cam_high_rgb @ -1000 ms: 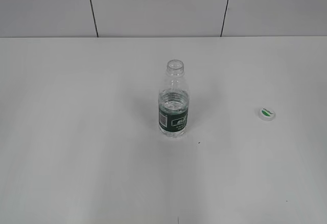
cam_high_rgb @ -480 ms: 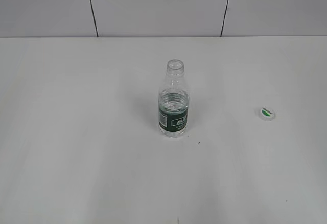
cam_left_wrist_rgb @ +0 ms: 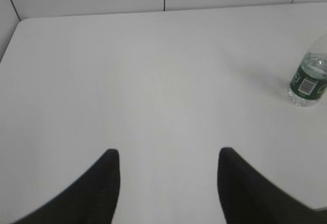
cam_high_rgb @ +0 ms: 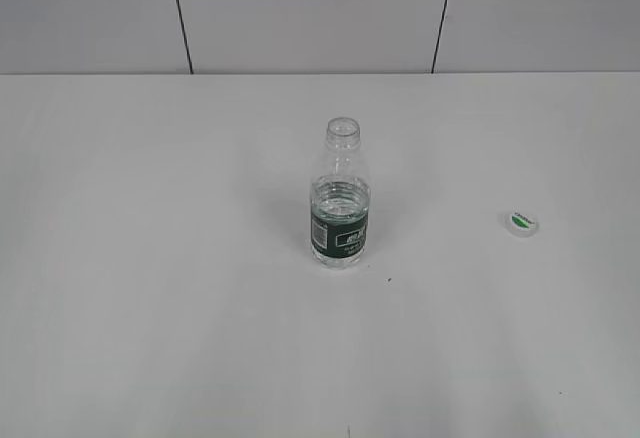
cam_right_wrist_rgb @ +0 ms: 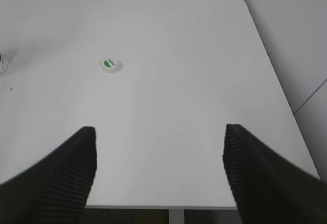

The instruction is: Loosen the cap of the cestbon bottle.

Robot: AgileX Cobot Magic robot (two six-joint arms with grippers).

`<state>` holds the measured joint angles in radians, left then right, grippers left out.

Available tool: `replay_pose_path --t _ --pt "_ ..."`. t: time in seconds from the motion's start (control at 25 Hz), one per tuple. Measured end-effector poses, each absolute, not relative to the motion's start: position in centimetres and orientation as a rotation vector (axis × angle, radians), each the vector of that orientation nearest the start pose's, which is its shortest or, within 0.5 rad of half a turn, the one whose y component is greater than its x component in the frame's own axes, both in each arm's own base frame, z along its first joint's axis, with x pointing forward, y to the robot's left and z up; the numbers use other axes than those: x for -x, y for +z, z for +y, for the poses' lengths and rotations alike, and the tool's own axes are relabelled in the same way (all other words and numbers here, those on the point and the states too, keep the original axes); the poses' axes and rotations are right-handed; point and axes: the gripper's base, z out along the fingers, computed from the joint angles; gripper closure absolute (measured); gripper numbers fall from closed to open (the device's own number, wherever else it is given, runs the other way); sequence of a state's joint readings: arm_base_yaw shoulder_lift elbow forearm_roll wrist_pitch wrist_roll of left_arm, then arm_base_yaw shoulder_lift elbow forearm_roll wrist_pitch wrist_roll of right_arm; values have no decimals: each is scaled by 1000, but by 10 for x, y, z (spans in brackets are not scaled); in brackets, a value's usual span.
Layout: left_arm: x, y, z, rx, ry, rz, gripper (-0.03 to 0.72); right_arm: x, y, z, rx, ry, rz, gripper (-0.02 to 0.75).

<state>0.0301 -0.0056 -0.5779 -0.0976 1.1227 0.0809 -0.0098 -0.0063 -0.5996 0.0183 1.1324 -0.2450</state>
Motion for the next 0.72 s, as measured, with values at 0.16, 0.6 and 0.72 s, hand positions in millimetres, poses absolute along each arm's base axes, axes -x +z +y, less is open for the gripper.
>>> replay_pose_path --t 0.16,0.6,0.72 --pt "16 288 -7 -63 -25 2046 309 21 296 2 238 -138 2009 148" --pt "9 282 -5 -58 -2 2032 326 10 280 2 240 -134 2048 148" --pt "9 282 -5 -58 0 2030 326 10 280 2 240 -134 2048 148"
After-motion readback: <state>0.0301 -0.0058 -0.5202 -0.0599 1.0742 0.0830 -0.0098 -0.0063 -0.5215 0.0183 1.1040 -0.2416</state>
